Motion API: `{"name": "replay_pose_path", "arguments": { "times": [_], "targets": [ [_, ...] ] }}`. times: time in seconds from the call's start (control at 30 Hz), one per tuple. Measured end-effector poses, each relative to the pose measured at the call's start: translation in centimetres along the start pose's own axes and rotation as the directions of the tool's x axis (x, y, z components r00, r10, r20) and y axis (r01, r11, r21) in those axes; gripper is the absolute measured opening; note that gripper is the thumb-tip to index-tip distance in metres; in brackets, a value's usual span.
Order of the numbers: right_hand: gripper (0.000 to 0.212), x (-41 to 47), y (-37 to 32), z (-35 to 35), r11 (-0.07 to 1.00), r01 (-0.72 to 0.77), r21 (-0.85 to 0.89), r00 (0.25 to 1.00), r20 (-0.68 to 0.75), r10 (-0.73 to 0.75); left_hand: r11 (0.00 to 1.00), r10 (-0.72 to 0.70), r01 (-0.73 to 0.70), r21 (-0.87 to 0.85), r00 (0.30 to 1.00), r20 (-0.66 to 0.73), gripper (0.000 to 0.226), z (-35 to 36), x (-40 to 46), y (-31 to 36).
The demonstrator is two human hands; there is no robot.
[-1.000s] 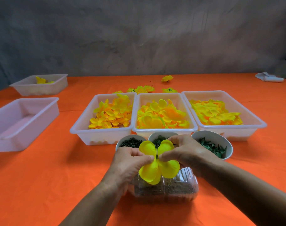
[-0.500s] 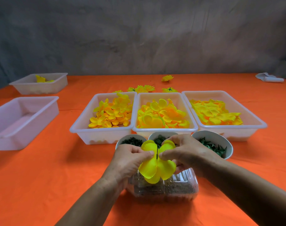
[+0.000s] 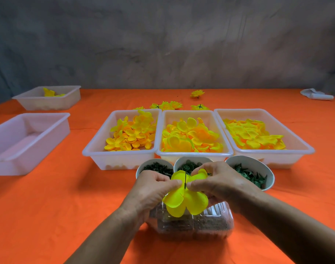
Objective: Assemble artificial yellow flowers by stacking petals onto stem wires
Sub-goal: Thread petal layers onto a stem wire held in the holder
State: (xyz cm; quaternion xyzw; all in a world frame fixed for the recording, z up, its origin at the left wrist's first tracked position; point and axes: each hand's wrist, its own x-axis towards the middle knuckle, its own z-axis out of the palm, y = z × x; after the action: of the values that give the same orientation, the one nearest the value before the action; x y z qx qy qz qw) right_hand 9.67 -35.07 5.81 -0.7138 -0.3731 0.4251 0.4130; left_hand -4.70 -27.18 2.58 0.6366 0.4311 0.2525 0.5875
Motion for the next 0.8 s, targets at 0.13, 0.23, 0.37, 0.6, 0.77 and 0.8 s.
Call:
{"name": "replay_pose_path", "arguments": {
  "times": [0.13,0.23,0.37,0.6,0.77,0.8],
  "targets": [
    [0.023,-0.3,-0.1,0.1,1.000,0.015,0.005,1.000,-0.004,-0.015,0.999,-0.045,0.046,-0.005,0.998,0.053,0.025,-0.2,0.0,0.1],
    [0.022,-0.4,-0.2,0.2,0.999,0.034,-0.040,0.999,-0.006,-0.034,0.998,-0.062,0.062,0.002,0.993,0.099,0.025,-0.3,0.0,0.3],
    [0.023,-0.5,-0.1,0.5,0.998,0.034,-0.053,0.999,-0.011,-0.035,0.997,-0.070,0.067,0.034,0.992,0.102,0.029,-0.4,0.1,0.3],
    [0.019,-0.5,0.1,0.4,1.000,0.000,0.013,1.000,-0.017,0.000,0.994,-0.082,0.074,0.074,0.991,0.105,0.040,-0.3,0.1,0.5],
    [0.029,-1.0,0.6,0.4,0.994,-0.003,0.107,0.998,-0.060,0.010,0.994,-0.082,0.072,0.087,0.990,0.119,0.040,-0.3,0.2,0.6],
    [0.030,-1.2,0.8,0.5,0.991,0.000,0.135,0.998,-0.066,0.009,0.993,-0.082,0.072,0.090,0.990,0.119,0.039,-0.3,0.2,0.6]
  ]
}}
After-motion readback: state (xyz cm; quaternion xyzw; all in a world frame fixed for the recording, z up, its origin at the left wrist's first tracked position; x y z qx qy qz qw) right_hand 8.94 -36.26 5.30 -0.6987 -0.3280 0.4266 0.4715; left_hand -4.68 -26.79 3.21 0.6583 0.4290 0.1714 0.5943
